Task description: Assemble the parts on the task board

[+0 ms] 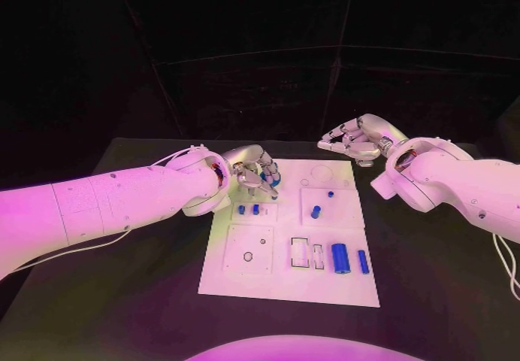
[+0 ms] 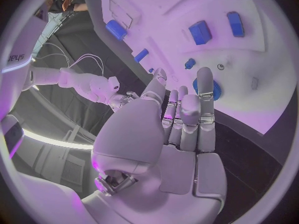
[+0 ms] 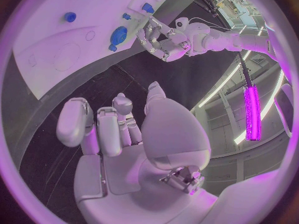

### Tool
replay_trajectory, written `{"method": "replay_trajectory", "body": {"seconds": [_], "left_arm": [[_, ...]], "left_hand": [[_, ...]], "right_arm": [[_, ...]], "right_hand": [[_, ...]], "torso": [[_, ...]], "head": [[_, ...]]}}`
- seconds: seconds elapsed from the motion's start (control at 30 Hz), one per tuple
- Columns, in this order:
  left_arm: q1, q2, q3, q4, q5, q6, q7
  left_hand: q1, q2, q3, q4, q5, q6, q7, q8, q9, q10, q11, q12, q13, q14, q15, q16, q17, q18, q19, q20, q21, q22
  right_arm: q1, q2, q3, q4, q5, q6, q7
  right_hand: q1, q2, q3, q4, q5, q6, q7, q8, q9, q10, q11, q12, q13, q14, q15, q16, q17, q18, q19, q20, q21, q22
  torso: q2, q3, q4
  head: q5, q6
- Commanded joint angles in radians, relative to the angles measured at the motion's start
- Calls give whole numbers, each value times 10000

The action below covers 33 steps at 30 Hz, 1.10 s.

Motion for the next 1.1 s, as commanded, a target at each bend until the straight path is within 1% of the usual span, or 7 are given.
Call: {"method": "replay_trajectory", "body": {"seconds": [0.03,0.1,0.23,0.37,0.5,0.67,1.1], "left_arm": [[6,139,-5,-138,-1750,313,-11],[3,219,-10,-208,-1960,500,-103],[-2,392,-15,-364,-2418,838,-260],[-5,613,-17,-599,-2893,1047,-327],[-12,824,-23,-854,-3153,1155,-341],[-36,997,-42,-1068,-3256,1280,-324],[-104,1252,-82,-1257,-3519,1555,-661]], "left_hand": [[185,109,70,-101,-21,124,-62,-82,-111,-217,40,-199,-183,128,2,139,46,55,169,-19,95,16],[319,163,203,-153,-25,238,-48,-155,-224,-254,67,-347,-354,346,14,406,248,18,417,-24,323,209],[353,141,349,-175,-26,473,-113,-334,-475,-30,46,-518,-672,832,-18,1103,818,-176,1134,-56,1393,1241],[412,165,467,-215,-25,652,-146,-411,-606,11,58,-657,-868,823,-12,1104,747,-195,1185,-61,1480,1330],[480,232,602,-257,-25,772,-166,-485,-716,142,51,-724,-1011,862,-17,1199,798,-221,1254,-65,1631,1491],[463,247,752,-293,-24,970,-168,-596,-886,418,19,-824,-1242,1003,-42,1497,1037,-306,1474,-87,2111,1986],[490,316,1089,-415,-25,1219,-158,-805,-1168,780,-14,-1062,-1646,1174,-75,1882,1319,-444,1788,-119,2875,2783]], "right_arm": [[15,26,5,8,22,49,83],[15,36,5,11,22,50,92],[14,55,5,6,22,51,104],[14,71,5,6,22,57,107],[14,96,5,3,22,61,112],[14,111,5,0,22,63,112],[13,164,5,-22,22,75,112]], "right_hand": [[16,108,-68,1,55,-52,1,58,0,-50,5,32,5,448,54,-33,341,49,-53,-2,-59,13],[17,111,-68,0,56,-53,1,58,0,-49,5,34,6,448,53,-32,342,49,-53,-2,-59,14],[22,122,-68,-2,60,-52,0,60,0,-46,5,38,9,448,53,-34,341,50,-55,-3,-62,9],[31,136,-67,-5,64,-51,-1,62,0,-45,4,40,9,448,52,-34,341,49,-52,-3,-59,14],[36,142,-67,-7,66,-51,-1,64,0,-45,4,40,8,448,52,-35,341,48,-49,-4,-57,19],[36,142,-67,-7,66,-51,-1,64,0,-45,4,40,8,448,52,-35,341,48,-49,-4,-57,19],[56,164,-68,-14,71,-50,-2,68,0,-42,2,46,9,450,51,-34,342,49,-51,-5,-62,11]], "torso": [[5,6,-5],[8,1,0],[2,-1,4],[0,-2,17],[1,1,0],[2,2,4],[1,-1,26]], "head": [[-6,9],[-15,13],[-38,8],[-36,-4],[-31,6],[-52,-5],[-80,-21]]}}
